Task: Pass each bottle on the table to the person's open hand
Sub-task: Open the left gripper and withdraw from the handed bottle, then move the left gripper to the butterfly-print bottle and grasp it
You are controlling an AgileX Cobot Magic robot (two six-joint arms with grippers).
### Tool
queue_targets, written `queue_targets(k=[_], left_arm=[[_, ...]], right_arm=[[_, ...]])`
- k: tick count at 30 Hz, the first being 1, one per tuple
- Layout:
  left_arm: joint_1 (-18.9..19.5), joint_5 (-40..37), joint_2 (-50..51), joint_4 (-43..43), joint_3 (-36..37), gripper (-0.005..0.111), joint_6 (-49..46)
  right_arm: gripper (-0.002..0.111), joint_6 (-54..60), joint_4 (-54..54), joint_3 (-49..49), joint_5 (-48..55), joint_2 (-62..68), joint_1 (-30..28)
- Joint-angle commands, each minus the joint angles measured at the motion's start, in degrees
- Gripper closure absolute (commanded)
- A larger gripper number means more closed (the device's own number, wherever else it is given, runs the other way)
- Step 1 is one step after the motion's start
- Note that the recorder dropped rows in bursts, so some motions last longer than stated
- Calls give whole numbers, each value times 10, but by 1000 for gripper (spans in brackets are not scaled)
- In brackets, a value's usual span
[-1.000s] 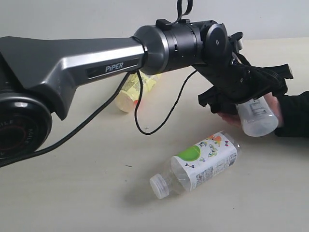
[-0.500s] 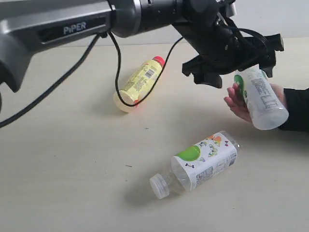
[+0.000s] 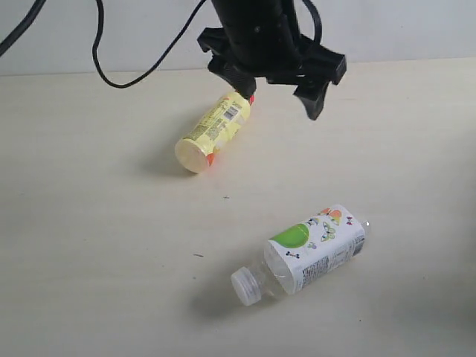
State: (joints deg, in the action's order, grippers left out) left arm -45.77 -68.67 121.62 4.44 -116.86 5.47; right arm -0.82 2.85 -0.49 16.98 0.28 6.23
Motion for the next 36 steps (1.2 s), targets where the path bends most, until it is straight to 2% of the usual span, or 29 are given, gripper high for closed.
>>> queue_targets(k=[1,10,17,22,25,36], left_arm=[[0,-13,-8,-74,44,19,-20],[2,-12,-15,-198,153,19,-24],[6,68,-37,-194,168,19,-39],[6,64,-49,-93,168,19,-171],[6,55,-50,-39,168,19,-211],[6,31,-50,84,168,19,-221]], right_arm=[[108,2,0,2,-3,-3,-3],[108,2,1,2,-3,-3,-3],[108,2,0,2,-3,-3,-3],[108,2,0,2,-3,-3,-3],[108,2,0,2,-3,-3,-3],[108,2,0,2,-3,-3,-3]])
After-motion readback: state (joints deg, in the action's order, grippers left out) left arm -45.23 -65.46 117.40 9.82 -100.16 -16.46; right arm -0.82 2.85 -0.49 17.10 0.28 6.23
